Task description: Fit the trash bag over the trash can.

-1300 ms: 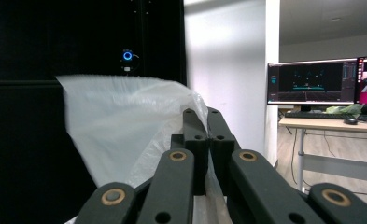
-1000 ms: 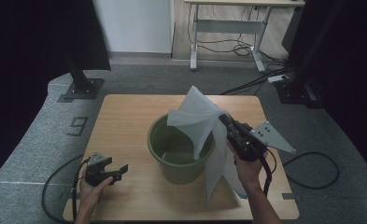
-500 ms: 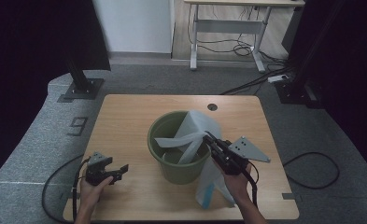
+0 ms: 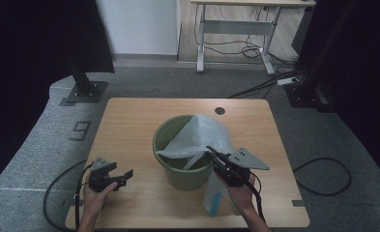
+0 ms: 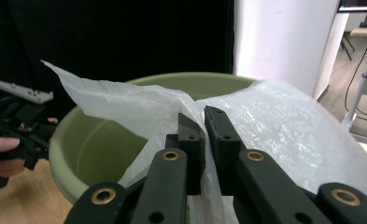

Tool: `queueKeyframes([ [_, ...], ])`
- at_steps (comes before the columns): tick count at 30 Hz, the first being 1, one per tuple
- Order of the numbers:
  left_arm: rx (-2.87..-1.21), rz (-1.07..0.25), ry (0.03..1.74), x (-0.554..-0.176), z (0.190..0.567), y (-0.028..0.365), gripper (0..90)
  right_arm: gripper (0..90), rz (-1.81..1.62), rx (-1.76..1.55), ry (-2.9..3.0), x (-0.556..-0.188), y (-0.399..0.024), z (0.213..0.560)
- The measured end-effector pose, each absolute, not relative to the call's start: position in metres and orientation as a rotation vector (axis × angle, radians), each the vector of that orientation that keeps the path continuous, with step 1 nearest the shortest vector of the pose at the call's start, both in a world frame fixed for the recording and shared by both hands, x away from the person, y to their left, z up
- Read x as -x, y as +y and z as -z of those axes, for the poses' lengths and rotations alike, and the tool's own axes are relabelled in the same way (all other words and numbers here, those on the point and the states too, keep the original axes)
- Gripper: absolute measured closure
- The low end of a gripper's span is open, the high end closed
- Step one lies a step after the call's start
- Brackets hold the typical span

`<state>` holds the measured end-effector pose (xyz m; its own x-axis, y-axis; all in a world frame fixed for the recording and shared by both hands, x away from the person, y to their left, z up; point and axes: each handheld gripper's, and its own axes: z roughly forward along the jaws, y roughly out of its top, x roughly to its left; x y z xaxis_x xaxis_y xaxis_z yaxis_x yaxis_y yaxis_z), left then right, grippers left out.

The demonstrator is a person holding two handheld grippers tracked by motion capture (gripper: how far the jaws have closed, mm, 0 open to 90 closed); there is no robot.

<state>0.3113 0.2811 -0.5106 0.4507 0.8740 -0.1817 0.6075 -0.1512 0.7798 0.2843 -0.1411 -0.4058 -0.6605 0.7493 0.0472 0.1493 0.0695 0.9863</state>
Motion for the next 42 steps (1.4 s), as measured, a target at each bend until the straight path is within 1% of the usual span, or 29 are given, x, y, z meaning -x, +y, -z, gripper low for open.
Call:
queueKeyframes([
  [5,-1.866,-0.4,1.251,-0.311,0.51,0.281,17.6,83.4,-1.606,-0.878,1.886,-0.283,-0.138,0.408],
  [9,-1.866,-0.399,1.25,-0.311,0.511,0.282,17.6,82.6,-1.607,-0.882,1.873,-0.28,-0.144,0.407],
  [15,-1.872,-0.387,1.242,-0.312,0.511,0.279,17.6,76.3,-1.589,-0.875,1.89,-0.28,-0.145,0.409],
  [17,-1.866,-0.386,1.242,-0.311,0.511,0.279,17.6,72.0,-1.592,-0.861,1.899,-0.28,-0.143,0.409],
  [18,-1.858,-0.389,1.243,-0.311,0.51,0.28,17.7,67.5,-1.589,-0.854,1.896,-0.279,-0.142,0.408],
  [20,-1.849,-0.394,1.245,-0.311,0.509,0.281,18.2,54.9,-1.574,-0.851,1.845,-0.272,-0.141,0.404],
  [21,-1.844,-0.395,1.244,-0.31,0.509,0.282,18.2,51.0,-1.571,-0.848,1.821,-0.269,-0.142,0.402],
  [23,-1.84,-0.395,1.245,-0.31,0.509,0.282,18.2,44.9,-1.557,-0.84,1.782,-0.261,-0.144,0.398],
  [26,-1.844,-0.393,1.244,-0.311,0.509,0.281,18.2,38.7,-1.565,-0.837,1.764,-0.251,-0.147,0.392],
  [33,-1.835,-0.4,1.245,-0.31,0.507,0.28,18.2,34.4,-1.548,-0.827,1.75,-0.232,-0.158,0.392],
  [37,-1.839,-0.398,1.244,-0.31,0.507,0.28,18.2,33.4,-1.495,-0.854,1.75,-0.227,-0.169,0.404],
  [42,-1.845,-0.398,1.24,-0.31,0.507,0.278,18.2,30.9,-1.462,-0.959,1.772,-0.227,-0.184,0.428],
])
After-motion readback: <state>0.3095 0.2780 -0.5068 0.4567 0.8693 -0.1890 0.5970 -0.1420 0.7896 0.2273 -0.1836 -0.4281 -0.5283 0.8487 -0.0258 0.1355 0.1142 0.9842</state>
